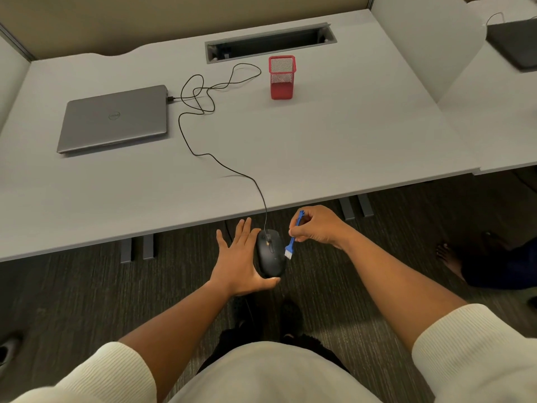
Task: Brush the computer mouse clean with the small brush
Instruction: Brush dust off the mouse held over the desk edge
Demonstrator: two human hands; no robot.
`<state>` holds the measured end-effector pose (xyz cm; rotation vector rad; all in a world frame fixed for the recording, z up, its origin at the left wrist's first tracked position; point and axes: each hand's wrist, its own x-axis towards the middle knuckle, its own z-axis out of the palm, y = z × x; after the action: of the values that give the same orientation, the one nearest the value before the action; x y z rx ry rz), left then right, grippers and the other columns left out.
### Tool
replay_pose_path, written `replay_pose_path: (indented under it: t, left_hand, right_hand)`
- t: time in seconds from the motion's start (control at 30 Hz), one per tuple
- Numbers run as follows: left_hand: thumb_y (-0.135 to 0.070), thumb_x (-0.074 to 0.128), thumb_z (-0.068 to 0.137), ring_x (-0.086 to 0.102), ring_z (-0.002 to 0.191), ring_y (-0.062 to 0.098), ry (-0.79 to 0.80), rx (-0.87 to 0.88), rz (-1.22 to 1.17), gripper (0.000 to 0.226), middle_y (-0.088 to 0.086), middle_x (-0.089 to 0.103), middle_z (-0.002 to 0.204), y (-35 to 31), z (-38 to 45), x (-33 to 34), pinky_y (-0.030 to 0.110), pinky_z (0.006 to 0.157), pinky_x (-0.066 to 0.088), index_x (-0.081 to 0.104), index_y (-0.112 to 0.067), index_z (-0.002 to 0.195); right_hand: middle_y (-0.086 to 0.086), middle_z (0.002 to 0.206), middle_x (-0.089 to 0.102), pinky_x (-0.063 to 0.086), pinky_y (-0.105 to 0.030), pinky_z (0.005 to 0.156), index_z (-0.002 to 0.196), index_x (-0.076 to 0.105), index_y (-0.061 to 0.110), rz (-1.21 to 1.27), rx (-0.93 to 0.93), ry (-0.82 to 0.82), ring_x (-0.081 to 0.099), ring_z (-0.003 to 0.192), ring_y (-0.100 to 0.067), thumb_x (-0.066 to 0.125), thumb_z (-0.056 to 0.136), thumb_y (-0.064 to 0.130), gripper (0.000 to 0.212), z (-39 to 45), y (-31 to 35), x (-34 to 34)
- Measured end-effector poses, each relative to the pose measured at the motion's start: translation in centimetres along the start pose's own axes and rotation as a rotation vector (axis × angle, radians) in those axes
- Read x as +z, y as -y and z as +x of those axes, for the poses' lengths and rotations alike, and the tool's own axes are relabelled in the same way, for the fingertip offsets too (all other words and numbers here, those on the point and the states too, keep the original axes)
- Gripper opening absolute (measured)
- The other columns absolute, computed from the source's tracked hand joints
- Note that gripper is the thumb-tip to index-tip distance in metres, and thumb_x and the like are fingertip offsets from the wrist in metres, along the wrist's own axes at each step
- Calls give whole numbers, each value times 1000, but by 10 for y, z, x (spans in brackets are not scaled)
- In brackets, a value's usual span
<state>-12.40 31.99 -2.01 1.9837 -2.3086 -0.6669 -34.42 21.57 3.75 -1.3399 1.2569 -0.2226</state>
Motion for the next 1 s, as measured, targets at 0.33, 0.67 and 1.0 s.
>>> replay_pose_path:
  t: [0.33,0.67,1.0]
  left_hand:
    - [-97,49,59,-18,153,20,16,5,27,131,6,-5,169,-3,0,1,67,116,-16,15,-19,158]
    - [-98,45,59,-20,152,19,28,-10,85,131,7,-6,169,-8,-2,-1,68,115,-16,15,-19,159]
    - [-99,42,58,-22,152,21,41,-23,110,134,7,-9,169,-5,-6,1,68,115,-16,13,-17,160]
  right_hand:
    - [-3,79,73,57,-19,68,83,71,14,-67,-25,-23,69,69,-7,74,80,7,8,0,4,3]
    - [-3,88,75,58,-16,66,90,71,13,105,-108,-104,74,79,-8,78,82,12,10,2,12,21]
    - [-5,91,74,62,-28,79,91,70,13,117,-92,-139,74,87,-15,77,81,11,12,-1,14,16]
